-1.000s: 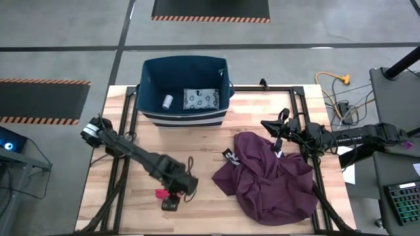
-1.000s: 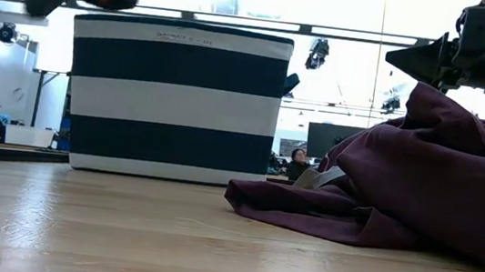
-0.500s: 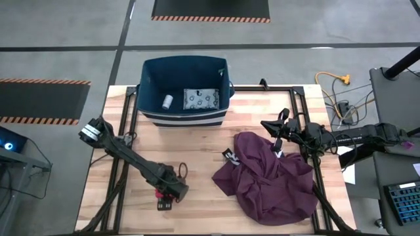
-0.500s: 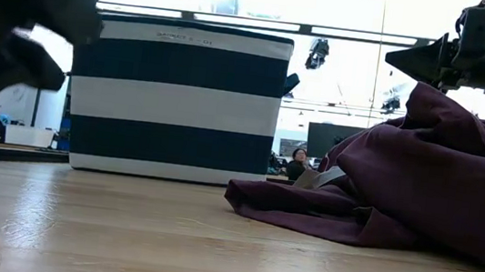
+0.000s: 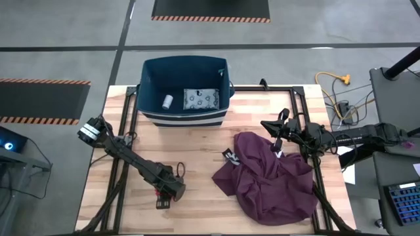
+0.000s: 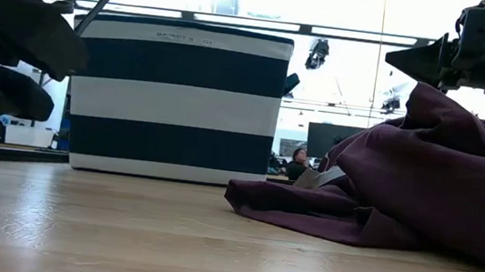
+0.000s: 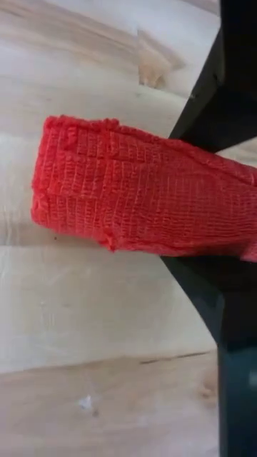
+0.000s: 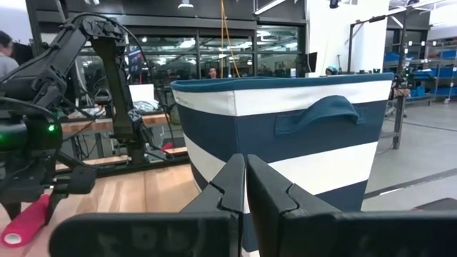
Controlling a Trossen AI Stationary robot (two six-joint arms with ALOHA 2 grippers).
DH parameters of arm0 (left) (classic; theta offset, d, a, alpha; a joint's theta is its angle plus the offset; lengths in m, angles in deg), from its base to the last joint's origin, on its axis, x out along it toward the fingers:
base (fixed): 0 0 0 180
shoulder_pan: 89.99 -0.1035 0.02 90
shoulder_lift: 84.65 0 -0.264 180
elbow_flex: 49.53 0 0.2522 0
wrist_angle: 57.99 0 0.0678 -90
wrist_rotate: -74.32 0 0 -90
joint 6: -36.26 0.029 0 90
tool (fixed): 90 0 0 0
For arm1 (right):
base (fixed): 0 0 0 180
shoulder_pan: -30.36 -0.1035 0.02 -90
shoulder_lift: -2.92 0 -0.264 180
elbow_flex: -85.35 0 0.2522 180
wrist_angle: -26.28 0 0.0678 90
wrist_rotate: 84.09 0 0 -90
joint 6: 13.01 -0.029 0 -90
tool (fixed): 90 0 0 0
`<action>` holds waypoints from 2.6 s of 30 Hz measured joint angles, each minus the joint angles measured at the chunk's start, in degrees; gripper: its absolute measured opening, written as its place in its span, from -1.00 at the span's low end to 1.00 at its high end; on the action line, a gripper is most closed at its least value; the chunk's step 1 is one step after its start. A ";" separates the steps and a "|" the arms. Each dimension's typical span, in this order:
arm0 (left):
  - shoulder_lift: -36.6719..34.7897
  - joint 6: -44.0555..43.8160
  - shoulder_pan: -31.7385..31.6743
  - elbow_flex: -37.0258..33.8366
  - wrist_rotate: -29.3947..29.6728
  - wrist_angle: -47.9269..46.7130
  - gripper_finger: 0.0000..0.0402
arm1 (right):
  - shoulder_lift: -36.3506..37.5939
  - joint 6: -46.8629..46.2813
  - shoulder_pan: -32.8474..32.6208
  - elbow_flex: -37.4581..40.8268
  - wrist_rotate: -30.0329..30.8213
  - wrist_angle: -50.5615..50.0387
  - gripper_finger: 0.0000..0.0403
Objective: Pick & place medical supplies in basket/bin
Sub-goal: Put the bandage into the bin, then return to Home Position
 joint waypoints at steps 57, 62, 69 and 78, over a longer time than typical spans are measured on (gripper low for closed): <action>-0.48 53.21 -74.98 33.37 23.83 -26.27 -0.65 | -0.02 -9.20 0.00 0.02 0.87 -3.87 -0.96; -0.50 54.79 -75.13 30.17 23.79 -24.37 -0.49 | -0.02 -9.20 0.00 0.02 5.93 -3.85 -0.96; -0.56 55.06 -75.17 30.68 23.81 -24.03 -0.08 | -0.02 -9.20 0.00 0.02 6.47 -3.82 -0.96; -0.61 48.94 -74.97 36.73 23.32 -25.89 0.47 | -0.01 -8.99 -0.02 0.02 6.46 -3.80 -0.96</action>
